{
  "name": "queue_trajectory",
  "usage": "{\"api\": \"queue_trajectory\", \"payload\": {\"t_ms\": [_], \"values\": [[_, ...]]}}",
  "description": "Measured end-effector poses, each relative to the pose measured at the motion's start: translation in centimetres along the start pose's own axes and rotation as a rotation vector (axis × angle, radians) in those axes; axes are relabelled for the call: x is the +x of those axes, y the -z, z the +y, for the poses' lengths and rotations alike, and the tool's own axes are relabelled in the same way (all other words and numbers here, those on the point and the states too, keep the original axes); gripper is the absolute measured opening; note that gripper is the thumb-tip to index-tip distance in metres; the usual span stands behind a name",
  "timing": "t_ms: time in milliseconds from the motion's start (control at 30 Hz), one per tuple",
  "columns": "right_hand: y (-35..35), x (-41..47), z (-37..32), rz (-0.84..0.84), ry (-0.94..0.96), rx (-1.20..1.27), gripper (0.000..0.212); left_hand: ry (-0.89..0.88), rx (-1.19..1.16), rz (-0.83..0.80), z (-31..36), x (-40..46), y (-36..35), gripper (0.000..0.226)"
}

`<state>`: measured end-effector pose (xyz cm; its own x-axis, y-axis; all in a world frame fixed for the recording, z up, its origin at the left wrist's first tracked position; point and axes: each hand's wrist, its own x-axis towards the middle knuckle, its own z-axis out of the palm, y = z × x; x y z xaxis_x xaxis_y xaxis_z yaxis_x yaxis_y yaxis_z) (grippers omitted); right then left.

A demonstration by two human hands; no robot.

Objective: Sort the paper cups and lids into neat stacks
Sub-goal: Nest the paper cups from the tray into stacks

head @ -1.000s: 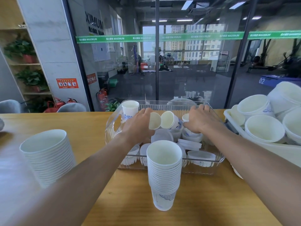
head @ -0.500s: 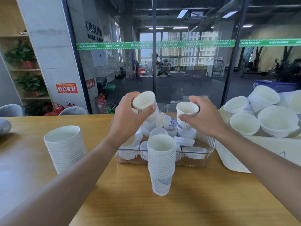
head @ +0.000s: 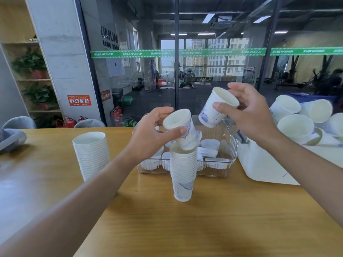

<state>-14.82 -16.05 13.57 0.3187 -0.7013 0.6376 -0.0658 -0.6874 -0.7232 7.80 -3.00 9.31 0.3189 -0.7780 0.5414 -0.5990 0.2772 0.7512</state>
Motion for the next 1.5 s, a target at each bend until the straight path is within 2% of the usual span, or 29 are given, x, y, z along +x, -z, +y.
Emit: {"api": "queue_trajectory", "payload": {"t_ms": [133, 267, 333, 400, 567, 767, 800, 933, 1033, 1100, 1233, 1367, 1500], "values": [[-0.2, -0.4, -1.5, -0.022, 0.072, 0.041, 0.062, -0.024, 0.016, -0.097, 0.3, -0.9, -0.1, 0.052], [-1.2, -1.1, -2.6, -0.067, 0.114, 0.053, 0.072, 0.02, 0.11, -0.243, -0.4, -1.7, -0.4, 0.067], [-1.7, -1.5, -2.7, -0.109, 0.126, 0.04, 0.068, 0.053, 0.119, -0.291, -1.0, -2.3, -0.5, 0.078], [-2.2, -2.0, -2.5, -0.163, 0.123, 0.035, 0.062, 0.061, 0.089, -0.301, -1.5, -3.0, -0.4, 0.078], [-3.6, -3.8, -1.0, -0.314, 0.08, -0.083, 0.064, 0.04, -0.028, -0.262, -2.1, -4.6, 0.2, 0.056], [-4.7, -5.3, 1.1, -0.457, 0.019, -0.127, 0.059, 0.078, -0.033, -0.227, -3.8, -5.4, 0.7, 0.026], [-4.8, -5.5, 1.5, -0.468, 0.014, -0.127, 0.059, 0.095, -0.06, -0.207, -4.0, -5.5, 0.7, 0.026], [-5.2, -6.5, 2.5, -0.483, -0.017, -0.123, 0.067, 0.142, -0.123, -0.117, -5.0, -5.9, 0.4, 0.052], [-5.3, -7.7, 3.6, -0.476, -0.044, -0.085, 0.086, 0.163, -0.141, -0.05, -6.3, -6.4, -0.1, 0.054], [-5.3, -8.6, 4.4, -0.48, -0.05, -0.072, 0.09, 0.189, -0.15, -0.022, -7.0, -6.7, -0.5, 0.05], [-5.7, -9.9, 5.9, -0.501, -0.072, -0.048, 0.073, 0.202, -0.155, 0.027, -8.2, -6.7, -1.3, 0.013], [-5.7, -9.2, 7.2, -0.438, -0.11, -0.024, 0.055, 0.147, -0.068, 0.118, -8.4, -4.9, -1.1, 0.01], [-5.8, -6.6, 9.1, -0.358, -0.126, -0.098, 0.055, 0.104, 0.102, 0.166, -7.5, -1.1, -0.8, 0.012]]}}
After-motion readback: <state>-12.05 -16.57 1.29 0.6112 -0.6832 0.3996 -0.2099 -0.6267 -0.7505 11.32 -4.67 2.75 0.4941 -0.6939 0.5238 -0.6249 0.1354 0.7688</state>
